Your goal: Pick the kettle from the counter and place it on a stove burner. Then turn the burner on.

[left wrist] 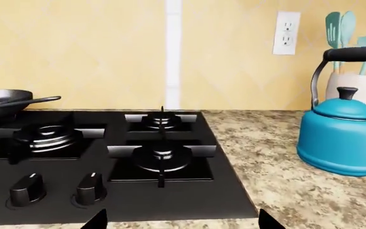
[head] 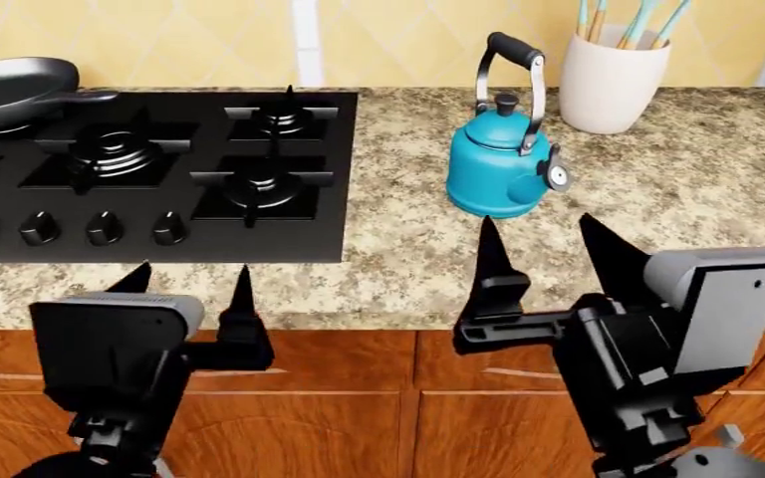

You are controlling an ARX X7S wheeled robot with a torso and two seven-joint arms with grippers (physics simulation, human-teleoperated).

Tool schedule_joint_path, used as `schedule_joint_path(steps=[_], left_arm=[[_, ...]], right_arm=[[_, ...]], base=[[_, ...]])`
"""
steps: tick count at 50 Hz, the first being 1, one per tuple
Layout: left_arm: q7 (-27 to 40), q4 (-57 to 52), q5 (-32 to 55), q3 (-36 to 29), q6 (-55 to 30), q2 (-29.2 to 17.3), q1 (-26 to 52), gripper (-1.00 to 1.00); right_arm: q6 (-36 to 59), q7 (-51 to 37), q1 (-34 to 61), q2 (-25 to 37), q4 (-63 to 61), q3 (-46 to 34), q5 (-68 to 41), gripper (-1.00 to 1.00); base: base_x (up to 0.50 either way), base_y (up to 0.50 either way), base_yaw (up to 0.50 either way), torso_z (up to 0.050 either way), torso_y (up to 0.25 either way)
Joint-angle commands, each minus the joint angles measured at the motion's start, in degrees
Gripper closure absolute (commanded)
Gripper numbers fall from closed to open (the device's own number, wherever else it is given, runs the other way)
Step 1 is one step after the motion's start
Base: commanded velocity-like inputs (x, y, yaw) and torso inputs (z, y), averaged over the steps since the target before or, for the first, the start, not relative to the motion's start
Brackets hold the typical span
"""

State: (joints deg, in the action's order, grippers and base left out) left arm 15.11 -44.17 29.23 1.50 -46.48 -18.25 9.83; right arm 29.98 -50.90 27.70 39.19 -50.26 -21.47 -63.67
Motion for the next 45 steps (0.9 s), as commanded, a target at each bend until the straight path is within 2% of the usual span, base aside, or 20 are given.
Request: schedule_joint_path(steps=[1, 5, 21, 45], left_arm=[[5.1, -11.7, 13.5, 8.9, -23.3, -3.4, 11.4, -1.00], [6.3, -12.7, 17.1, 11.4, -26.9, -3.6, 13.8, -1.00], [7.7, -13.6, 18.5, 11.5, -25.8, -5.7, 14.5, -1.00], [10.0, -13.4, 20.8, 10.6, -24.3, -7.3, 14.6, -1.00]], right_arm=[[4.0, -24.4, 23.2, 18.2, -9.3, -9.2, -32.8, -1.00], [3.4, -25.1, 23.9, 18.7, -8.6, -8.4, -33.8, -1.00], [2.3, -25.2, 23.8, 23.5, -7.7, -5.3, -34.0, -1.00], [3.4, -25.7, 25.3, 22.6, -7.5, -5.6, -35.2, -1.00]], base=[[0.00, 0.00, 0.00, 0.000, 0.000], [0.00, 0.00, 0.00, 0.000, 0.000], [0.01, 0.00, 0.00, 0.000, 0.000], [0.34, 0.00, 0.00, 0.000, 0.000]])
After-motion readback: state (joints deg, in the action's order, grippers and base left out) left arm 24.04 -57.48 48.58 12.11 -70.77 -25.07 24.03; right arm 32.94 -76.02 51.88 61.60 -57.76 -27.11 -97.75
